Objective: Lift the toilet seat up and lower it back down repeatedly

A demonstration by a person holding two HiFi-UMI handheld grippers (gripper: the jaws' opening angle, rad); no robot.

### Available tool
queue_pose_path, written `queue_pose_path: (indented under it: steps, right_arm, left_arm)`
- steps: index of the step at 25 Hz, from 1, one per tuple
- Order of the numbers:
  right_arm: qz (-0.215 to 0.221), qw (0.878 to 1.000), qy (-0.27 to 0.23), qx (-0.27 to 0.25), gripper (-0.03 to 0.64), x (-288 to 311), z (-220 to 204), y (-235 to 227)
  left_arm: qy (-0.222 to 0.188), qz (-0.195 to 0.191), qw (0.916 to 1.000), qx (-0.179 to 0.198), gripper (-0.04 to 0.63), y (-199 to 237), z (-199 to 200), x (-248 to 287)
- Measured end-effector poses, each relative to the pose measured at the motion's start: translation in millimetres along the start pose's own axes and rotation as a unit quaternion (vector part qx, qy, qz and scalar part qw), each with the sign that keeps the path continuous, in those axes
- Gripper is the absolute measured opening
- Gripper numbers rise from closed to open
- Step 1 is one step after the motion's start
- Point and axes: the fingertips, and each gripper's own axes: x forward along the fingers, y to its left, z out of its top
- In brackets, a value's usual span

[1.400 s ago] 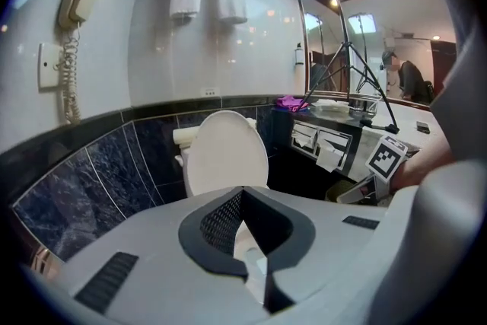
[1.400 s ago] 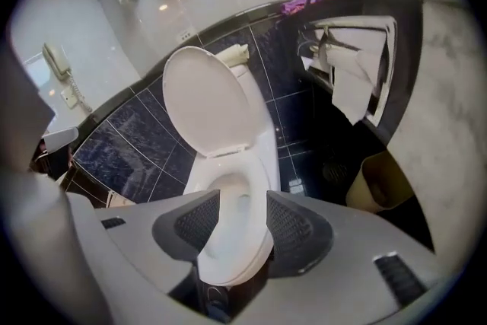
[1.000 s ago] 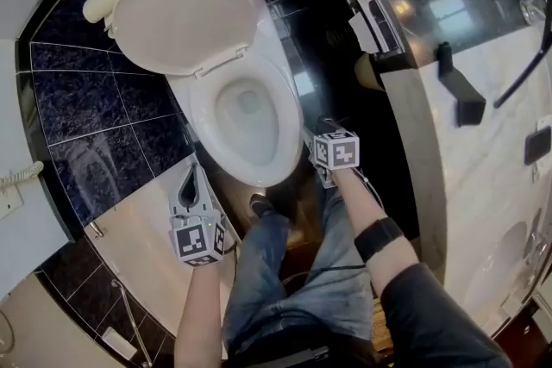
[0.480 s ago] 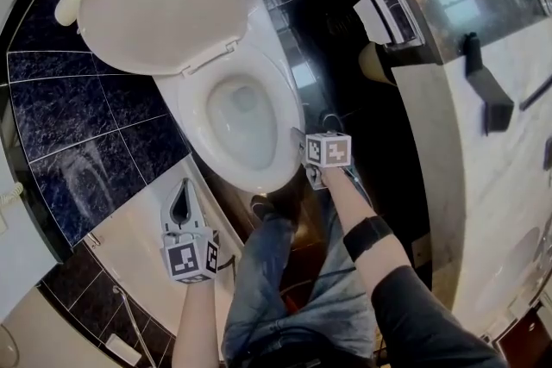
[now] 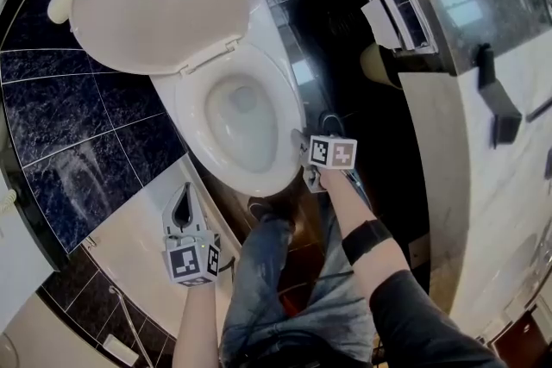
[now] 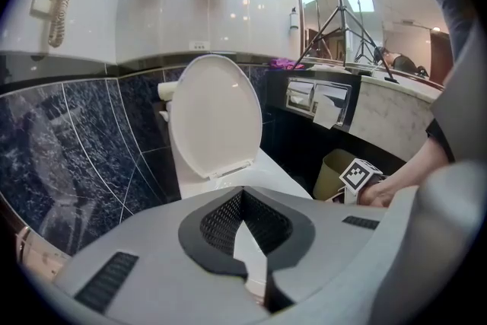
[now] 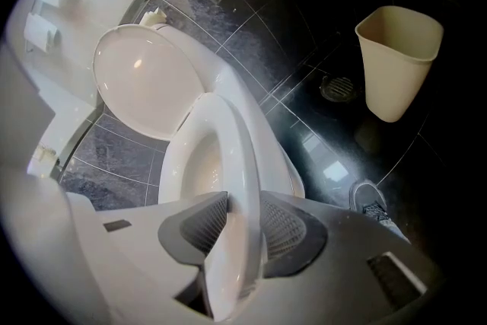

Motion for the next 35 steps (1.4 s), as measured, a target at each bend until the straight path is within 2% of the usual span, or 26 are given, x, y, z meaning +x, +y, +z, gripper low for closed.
queue_pose_path:
  steps: [9, 18, 26, 31, 35]
  right_arm:
    - [0.014, 0.999, 0.005, 0.031, 0.138, -1, 2, 0]
    - [0.023, 0.999, 0.022, 0.031, 0.132, -16, 7, 13]
    - [0.038, 0.998, 0.034, 0.037, 0.123, -61, 28, 59]
    - [0.037, 0.997, 0.053, 0.039, 0.126, -91, 52, 97]
    - [0.036, 0.997, 0.063, 0.041, 0.127, -110, 76, 124]
  left_arm:
    - [0.009, -0.007, 0.9999, -0.005, 0.000, -3, -11, 6]
    - [0.014, -0.009, 0.9997, -0.016, 0.000, -5, -8, 5]
    - [0.009, -0.019, 0.9996, -0.017, 0.000, -19, 10, -22]
    - [0.037, -0.015, 0.9986, -0.034, 0.000, -29, 19, -62]
    - [0.085, 0.006, 0.9945, -0.061, 0.000, -29, -12, -96]
